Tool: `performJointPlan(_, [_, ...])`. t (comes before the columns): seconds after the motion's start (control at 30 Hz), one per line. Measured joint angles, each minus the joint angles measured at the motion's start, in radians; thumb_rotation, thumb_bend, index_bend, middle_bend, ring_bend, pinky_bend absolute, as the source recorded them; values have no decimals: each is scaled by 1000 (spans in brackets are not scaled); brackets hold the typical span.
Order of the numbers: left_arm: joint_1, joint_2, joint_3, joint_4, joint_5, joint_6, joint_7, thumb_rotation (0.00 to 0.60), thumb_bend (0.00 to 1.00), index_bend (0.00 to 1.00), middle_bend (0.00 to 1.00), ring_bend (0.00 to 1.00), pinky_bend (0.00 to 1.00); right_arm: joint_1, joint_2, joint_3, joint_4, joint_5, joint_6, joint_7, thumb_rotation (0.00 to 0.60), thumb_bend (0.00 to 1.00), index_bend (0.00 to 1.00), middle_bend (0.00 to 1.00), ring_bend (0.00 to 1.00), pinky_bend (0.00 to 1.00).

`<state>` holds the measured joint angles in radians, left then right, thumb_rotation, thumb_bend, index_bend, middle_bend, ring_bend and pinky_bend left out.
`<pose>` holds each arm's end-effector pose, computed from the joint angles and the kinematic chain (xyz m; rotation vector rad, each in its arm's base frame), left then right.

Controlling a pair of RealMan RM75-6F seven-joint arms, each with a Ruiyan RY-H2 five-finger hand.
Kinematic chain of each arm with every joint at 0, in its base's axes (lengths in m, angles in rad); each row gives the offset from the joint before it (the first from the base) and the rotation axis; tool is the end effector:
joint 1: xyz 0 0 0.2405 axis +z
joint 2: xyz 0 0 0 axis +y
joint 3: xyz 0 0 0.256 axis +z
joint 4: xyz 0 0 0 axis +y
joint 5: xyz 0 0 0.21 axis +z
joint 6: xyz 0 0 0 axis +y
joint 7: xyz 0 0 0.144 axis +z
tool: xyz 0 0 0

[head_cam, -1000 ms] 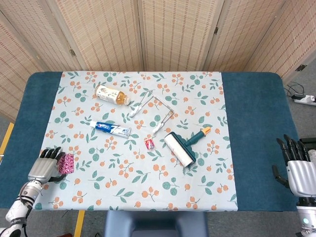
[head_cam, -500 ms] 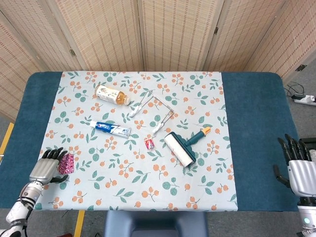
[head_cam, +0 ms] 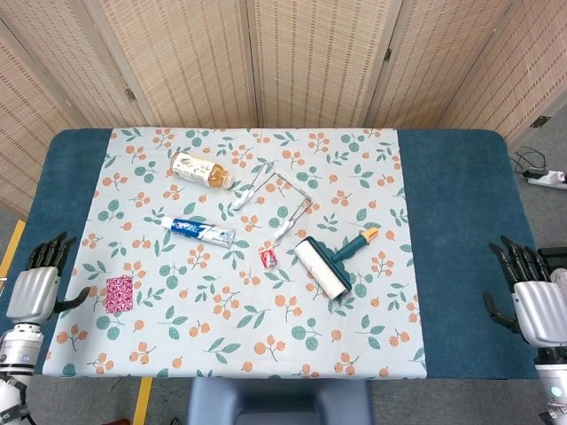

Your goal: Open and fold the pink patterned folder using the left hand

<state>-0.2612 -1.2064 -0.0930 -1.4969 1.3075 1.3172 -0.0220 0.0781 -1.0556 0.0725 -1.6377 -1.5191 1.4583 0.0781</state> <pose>-0.3186 0.2472 0.1369 -1.3682 -0.9793 -0.8793 -0.3087 -0.1835 0.1755 1.3850 -0.9333 0.9437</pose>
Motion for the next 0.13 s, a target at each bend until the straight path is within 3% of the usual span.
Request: performJointPlan(0.13, [40, 6, 9, -19, 36, 75, 32, 600, 328, 92, 0, 0, 0, 0, -4, -3, 0, -3, 5, 2, 600, 457, 0, 0, 0, 0])
